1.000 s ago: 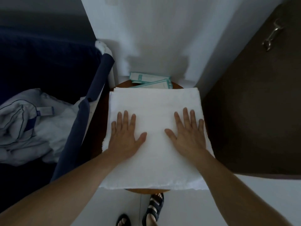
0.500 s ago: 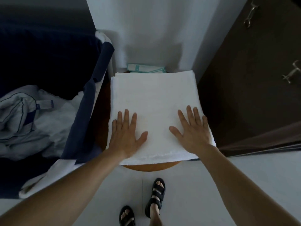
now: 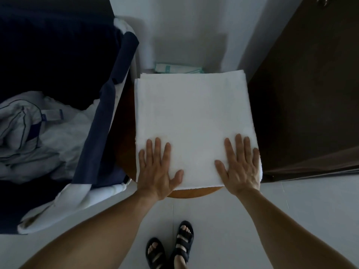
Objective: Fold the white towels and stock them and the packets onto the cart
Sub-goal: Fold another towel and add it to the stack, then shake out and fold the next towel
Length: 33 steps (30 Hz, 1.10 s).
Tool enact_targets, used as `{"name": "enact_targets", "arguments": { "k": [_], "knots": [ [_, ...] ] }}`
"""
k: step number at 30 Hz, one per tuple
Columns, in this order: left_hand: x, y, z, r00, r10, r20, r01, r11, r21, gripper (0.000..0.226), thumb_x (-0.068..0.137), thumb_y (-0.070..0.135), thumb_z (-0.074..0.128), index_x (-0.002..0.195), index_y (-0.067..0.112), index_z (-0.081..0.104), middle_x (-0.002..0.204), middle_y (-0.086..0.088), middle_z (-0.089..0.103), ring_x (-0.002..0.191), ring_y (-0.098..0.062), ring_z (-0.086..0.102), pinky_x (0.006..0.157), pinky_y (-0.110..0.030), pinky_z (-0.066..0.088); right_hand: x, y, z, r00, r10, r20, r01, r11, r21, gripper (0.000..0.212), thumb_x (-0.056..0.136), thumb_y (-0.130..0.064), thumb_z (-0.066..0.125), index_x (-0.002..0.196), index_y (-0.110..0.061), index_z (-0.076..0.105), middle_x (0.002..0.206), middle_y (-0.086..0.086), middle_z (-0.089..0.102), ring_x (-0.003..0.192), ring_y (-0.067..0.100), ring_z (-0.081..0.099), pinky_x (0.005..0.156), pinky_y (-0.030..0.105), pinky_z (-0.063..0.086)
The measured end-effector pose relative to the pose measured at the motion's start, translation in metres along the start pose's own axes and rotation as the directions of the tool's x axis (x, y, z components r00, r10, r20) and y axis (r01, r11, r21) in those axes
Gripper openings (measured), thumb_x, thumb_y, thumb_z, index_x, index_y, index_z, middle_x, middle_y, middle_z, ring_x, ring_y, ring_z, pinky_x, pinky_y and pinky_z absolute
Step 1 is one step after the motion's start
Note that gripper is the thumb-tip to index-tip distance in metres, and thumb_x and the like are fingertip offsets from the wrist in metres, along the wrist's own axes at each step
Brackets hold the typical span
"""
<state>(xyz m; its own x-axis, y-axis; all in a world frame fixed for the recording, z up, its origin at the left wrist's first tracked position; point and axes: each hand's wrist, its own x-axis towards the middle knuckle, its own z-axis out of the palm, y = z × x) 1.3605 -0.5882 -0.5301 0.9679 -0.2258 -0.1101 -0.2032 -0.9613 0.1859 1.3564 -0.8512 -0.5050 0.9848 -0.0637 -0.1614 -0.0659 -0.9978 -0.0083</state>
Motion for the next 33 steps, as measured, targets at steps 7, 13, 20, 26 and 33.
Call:
{"name": "enact_targets", "arguments": {
  "k": [7,13,20,26,33],
  "knots": [
    [0.003,0.003,-0.050,0.982,-0.035,0.188,0.032,0.999,0.020,0.094,0.082,0.077,0.001,0.153,0.021,-0.022,0.158,-0.014,-0.032,0.144,-0.034,-0.032,0.118,-0.060,-0.009,0.003,-0.009,-0.039,0.998,-0.021,0.065,0.020,1.000,0.015,0.090,0.078,-0.079,-0.021,0.154,-0.031,-0.022,0.158,-0.001,-0.035,0.149,0.023,-0.029,0.122,0.051,-0.012],
    [0.033,-0.007,-0.146,0.992,-0.123,0.033,0.121,0.991,0.057,0.084,0.092,0.071,0.006,0.153,0.021,-0.023,0.160,-0.009,-0.029,0.147,-0.033,-0.028,0.121,-0.054,-0.006,0.035,-0.082,-0.125,0.981,-0.186,-0.055,0.188,0.982,0.030,0.080,0.081,-0.078,-0.019,0.146,-0.034,-0.035,0.157,0.000,-0.038,0.147,0.024,-0.033,0.120,0.051,-0.015],
    [0.017,-0.126,-0.224,0.953,-0.286,-0.101,0.289,0.957,0.018,0.078,0.098,0.058,0.026,0.157,0.017,-0.003,0.166,-0.007,-0.008,0.151,-0.027,-0.015,0.123,-0.050,0.001,0.059,-0.198,-0.178,0.913,-0.402,-0.074,0.406,0.911,0.065,0.075,0.085,-0.075,-0.012,0.144,-0.035,-0.036,0.156,0.000,-0.040,0.144,0.023,-0.037,0.121,0.051,-0.012],
    [0.002,-0.281,-0.234,0.901,-0.425,-0.083,0.426,0.905,-0.008,0.081,0.096,0.060,0.024,0.157,0.014,-0.003,0.166,-0.006,-0.007,0.151,-0.025,-0.014,0.123,-0.051,0.002,0.090,-0.340,-0.187,0.833,-0.549,-0.065,0.553,0.827,0.102,0.074,0.098,-0.066,0.016,0.158,-0.030,-0.010,0.164,0.003,-0.023,0.149,0.022,-0.028,0.122,0.048,-0.007],
    [0.036,-0.428,-0.198,0.903,-0.428,0.036,0.429,0.902,-0.054,0.080,0.097,0.059,0.022,0.157,0.013,-0.002,0.166,-0.008,-0.005,0.152,-0.025,-0.009,0.123,-0.048,0.004,0.143,-0.493,-0.101,0.843,-0.501,0.195,0.463,0.861,0.208,0.085,0.093,-0.072,0.020,0.158,-0.026,-0.011,0.165,0.004,-0.020,0.151,0.024,-0.020,0.123,0.053,0.004]
  ]
}}
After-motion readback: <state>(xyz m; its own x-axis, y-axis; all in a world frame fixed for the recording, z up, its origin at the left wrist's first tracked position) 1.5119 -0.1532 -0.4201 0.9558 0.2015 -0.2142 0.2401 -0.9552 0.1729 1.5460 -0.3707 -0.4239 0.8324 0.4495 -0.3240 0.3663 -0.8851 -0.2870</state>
